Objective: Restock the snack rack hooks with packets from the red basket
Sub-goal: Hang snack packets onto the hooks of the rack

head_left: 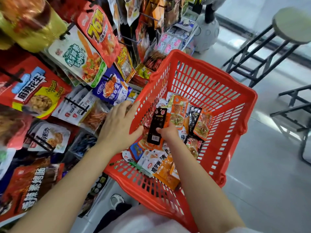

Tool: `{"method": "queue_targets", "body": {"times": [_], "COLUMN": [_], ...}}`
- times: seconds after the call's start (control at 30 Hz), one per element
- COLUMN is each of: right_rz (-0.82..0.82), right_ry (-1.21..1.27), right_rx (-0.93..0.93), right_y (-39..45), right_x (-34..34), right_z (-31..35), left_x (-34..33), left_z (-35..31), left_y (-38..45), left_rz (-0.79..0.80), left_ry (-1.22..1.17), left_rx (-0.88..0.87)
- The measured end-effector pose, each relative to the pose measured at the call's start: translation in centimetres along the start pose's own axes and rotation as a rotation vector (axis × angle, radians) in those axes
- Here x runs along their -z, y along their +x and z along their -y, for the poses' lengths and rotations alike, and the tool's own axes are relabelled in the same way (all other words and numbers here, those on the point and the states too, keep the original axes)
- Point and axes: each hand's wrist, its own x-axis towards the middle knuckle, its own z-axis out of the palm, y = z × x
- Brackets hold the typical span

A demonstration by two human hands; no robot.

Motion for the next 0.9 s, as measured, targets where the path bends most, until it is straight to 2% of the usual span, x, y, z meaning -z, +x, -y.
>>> {"method": "queue_targets", "body": {"times": [0.13, 0.23, 0.3, 0.43, 0.63, 0.9], "right_rz": [-0.005, -0.035, -0.068, -0.181, -0.276, -0.256], "right_ry": [0.034, 0.204, 0.221, 0.116, -0.007, -0.283], "right_rx": [0.026, 0.149, 0.230, 0.218, -0.003, 0.065], "right_y": [0.2, 0.0, 0.4, 2.0, 4.3, 4.0], "right_x": [0.5, 1.6, 3.2, 6.8, 5.8, 3.8], "right_z": [0.0, 0.4, 1.1, 3.1, 3.3, 3.9], "left_x": [-0.1, -0.3, -0.4, -0.5, -0.7, -0.6], "left_z": [0.1, 0.2, 0.1, 0.1, 0.2, 0.3], "left_y": [-0.1, 0.0, 0.3, 0.6, 0.3, 0.3], "left_rz": [0.005, 0.045, 0.060, 0.065, 0.050, 0.053], "left_ry": [-0.007, 0.022, 0.029, 0.036, 0.057, 0.024], "left_rx": [-0.003, -0.014, -0.012, 0.008, 0.002, 0.003]}}
